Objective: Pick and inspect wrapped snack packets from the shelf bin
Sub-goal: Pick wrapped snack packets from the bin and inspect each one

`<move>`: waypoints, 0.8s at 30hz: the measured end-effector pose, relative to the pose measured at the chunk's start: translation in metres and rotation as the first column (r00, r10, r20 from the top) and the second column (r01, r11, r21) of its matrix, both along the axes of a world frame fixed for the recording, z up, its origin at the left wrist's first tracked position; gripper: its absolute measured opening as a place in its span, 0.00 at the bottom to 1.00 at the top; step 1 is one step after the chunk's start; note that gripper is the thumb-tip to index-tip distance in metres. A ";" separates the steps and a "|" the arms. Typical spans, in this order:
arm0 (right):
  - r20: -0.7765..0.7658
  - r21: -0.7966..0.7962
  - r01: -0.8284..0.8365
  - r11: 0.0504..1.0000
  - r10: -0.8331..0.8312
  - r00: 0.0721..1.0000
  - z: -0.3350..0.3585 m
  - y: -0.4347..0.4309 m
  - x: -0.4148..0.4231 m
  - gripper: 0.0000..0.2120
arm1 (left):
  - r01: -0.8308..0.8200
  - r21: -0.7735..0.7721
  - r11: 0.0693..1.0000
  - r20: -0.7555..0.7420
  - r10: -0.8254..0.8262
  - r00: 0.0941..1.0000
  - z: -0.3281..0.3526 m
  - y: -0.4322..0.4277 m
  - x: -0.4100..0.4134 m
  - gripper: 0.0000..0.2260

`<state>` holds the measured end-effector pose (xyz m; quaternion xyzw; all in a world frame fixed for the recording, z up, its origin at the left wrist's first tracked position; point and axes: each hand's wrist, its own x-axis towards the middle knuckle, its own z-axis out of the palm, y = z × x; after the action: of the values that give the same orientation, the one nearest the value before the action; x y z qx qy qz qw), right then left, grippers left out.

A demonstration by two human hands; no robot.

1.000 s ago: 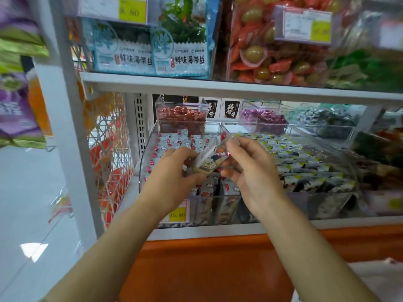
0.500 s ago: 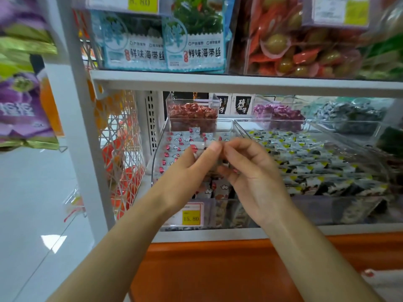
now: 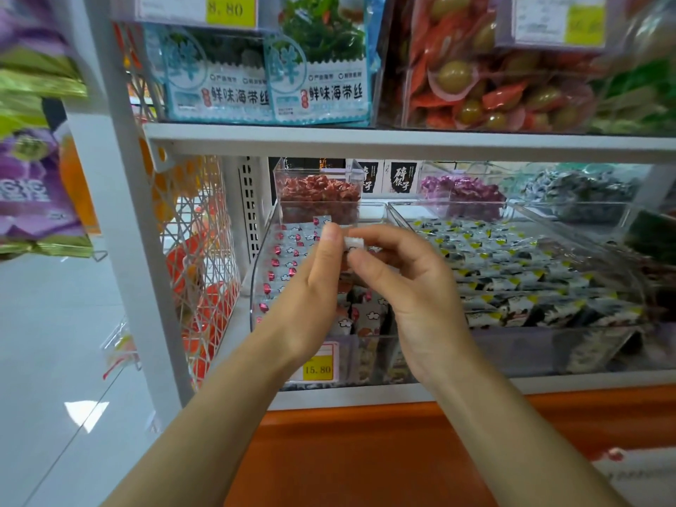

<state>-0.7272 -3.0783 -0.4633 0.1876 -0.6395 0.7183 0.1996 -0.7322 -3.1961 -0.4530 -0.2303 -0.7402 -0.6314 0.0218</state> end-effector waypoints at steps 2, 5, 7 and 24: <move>0.036 -0.112 -0.031 0.993 0.035 0.999 0.000 -0.002 0.000 0.11 | -0.019 0.015 1.000 -0.028 0.020 0.999 0.000 0.003 0.001 0.24; 0.074 -0.266 -0.139 0.954 0.164 0.984 0.002 0.000 0.000 0.09 | -0.045 0.021 0.999 -0.044 0.046 0.998 0.001 0.005 0.002 0.21; 0.075 -0.325 -0.208 0.923 0.245 0.967 0.003 0.002 0.001 0.05 | -0.061 0.036 0.998 -0.035 0.062 0.997 0.000 0.004 0.000 0.21; 0.051 -0.077 -0.134 0.988 0.138 0.989 0.007 0.025 0.015 0.18 | -0.113 -0.034 0.993 -0.094 0.109 0.990 0.002 0.012 0.008 0.23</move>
<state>-0.7125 -3.0537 -0.4561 0.2031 -0.6039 0.7581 0.1388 -0.7238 -3.1841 -0.4508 -0.2179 -0.7622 -0.6033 0.0866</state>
